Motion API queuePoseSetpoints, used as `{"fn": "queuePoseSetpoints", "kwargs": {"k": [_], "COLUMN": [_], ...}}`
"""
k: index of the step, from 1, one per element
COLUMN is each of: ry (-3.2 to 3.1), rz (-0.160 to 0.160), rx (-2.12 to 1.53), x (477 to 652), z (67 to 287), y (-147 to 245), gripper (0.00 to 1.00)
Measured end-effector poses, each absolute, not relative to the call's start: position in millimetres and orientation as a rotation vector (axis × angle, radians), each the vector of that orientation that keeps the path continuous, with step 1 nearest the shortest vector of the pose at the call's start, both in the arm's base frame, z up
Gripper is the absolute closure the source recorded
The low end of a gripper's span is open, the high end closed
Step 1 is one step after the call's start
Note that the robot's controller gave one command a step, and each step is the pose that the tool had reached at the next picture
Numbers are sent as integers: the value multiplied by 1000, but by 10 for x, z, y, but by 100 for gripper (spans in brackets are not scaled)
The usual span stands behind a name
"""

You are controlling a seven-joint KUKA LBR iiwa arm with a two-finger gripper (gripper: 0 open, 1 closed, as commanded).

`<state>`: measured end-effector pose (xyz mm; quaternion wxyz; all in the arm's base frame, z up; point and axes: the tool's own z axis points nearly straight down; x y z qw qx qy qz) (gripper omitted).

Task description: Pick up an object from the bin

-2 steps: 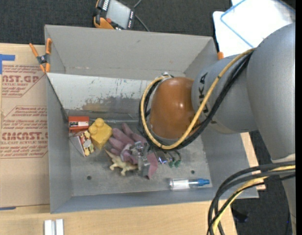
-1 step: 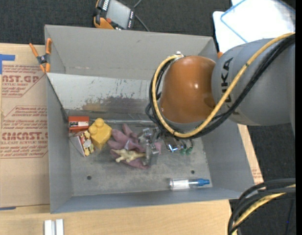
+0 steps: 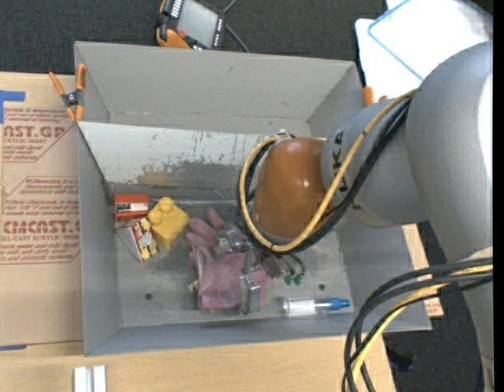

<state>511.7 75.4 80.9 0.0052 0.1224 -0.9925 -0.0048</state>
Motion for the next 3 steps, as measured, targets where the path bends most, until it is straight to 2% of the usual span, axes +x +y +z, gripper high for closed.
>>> {"fn": "queuePoseSetpoints", "kwargs": {"k": [1, 3], "ry": [-3109, -3112], "rz": [-16, -20], "rx": [380, 351], "x": [5122, 5130], "z": [712, 723], "y": [736, 679], "gripper": [100, 100]}}
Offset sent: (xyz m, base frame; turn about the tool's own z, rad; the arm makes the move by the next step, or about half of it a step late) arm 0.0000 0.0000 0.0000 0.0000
